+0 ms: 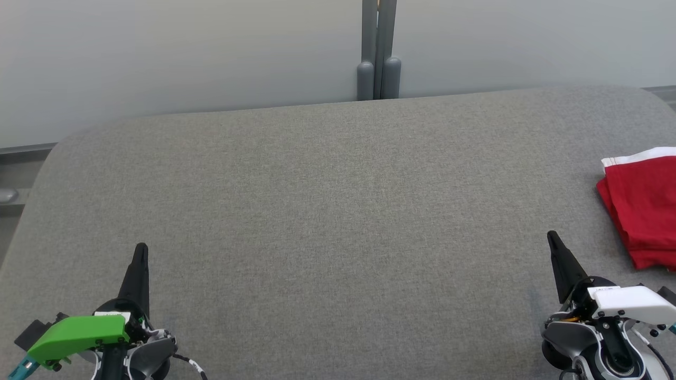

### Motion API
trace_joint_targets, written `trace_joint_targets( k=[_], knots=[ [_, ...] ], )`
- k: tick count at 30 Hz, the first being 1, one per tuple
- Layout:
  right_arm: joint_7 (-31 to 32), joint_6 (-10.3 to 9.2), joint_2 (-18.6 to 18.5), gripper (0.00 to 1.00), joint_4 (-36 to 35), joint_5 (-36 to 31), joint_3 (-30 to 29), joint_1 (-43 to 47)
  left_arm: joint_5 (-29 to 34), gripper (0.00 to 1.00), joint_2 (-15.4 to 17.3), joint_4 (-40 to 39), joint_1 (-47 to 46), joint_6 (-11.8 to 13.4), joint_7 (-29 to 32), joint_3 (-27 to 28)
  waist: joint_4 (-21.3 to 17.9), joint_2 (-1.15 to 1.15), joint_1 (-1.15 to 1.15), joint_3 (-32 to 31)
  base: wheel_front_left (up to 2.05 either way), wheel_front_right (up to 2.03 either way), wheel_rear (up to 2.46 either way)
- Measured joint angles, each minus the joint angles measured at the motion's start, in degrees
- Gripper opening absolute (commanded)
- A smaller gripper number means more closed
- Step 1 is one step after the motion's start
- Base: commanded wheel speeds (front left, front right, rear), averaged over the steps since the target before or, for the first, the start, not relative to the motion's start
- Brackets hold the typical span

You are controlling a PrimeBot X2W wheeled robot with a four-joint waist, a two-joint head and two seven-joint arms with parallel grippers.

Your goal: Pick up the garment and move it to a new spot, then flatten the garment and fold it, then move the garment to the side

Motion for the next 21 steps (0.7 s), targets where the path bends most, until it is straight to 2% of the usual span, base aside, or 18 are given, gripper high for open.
trace_joint_targets(
  k=[21],
  knots=[
    [0.0,0.0,0.0,0.0,0.0,0.0,0.0,0.0,0.0,0.0,0.0,0.0,0.0,0.0,0.0,0.0,0.0,0.0,0.0,0.0,0.0,0.0,0.0]
  ],
)
